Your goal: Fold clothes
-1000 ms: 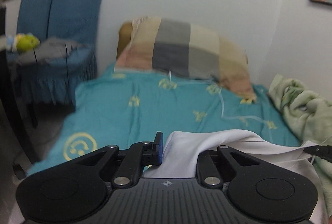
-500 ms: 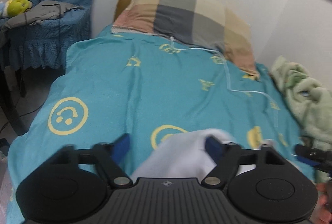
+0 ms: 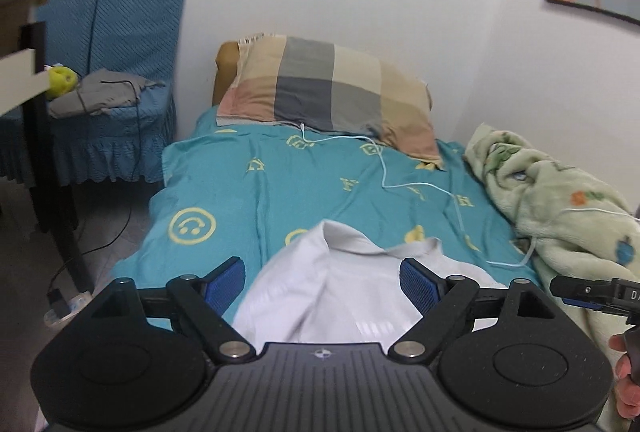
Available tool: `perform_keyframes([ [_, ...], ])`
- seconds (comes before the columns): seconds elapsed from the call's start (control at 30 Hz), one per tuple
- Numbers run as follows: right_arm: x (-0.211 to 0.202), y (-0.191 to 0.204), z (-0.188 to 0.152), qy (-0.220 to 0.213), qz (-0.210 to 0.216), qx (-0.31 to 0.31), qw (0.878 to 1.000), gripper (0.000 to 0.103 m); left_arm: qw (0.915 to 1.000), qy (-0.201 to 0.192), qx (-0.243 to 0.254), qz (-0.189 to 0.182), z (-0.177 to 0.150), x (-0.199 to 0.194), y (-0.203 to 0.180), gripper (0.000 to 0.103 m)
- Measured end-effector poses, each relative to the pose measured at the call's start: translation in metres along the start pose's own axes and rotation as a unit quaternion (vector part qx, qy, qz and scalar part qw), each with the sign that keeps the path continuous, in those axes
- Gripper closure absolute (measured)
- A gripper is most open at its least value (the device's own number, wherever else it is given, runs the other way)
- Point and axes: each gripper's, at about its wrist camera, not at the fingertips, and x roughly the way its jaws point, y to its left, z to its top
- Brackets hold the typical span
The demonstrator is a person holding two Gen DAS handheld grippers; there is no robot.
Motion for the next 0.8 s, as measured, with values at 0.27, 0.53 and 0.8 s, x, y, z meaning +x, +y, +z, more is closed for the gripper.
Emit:
perform_keyframes([
  [0.27, -0.113, 0.039, -0.045, -0.044, 0.023, -0.006, 0.999, 0.01, 0.9999, -0.014, 0.001, 0.005, -0.064, -0.111, -0.027, 0.017],
  [0.53, -0.153, 0.056, -0.1, -0.043, 0.044, -0.005, 0.998, 0.01, 0.9989, -0.045, -0.011, 0.012, -0.116, -0.16, -0.023, 0.016],
  [0.8, -0.137, 0.065, -0.1, -0.053, 0.031, -0.023, 0.998, 0.01, 0.9989, -0.021, -0.031, 0.027, -0.138, -0.153, -0.025, 0.016],
])
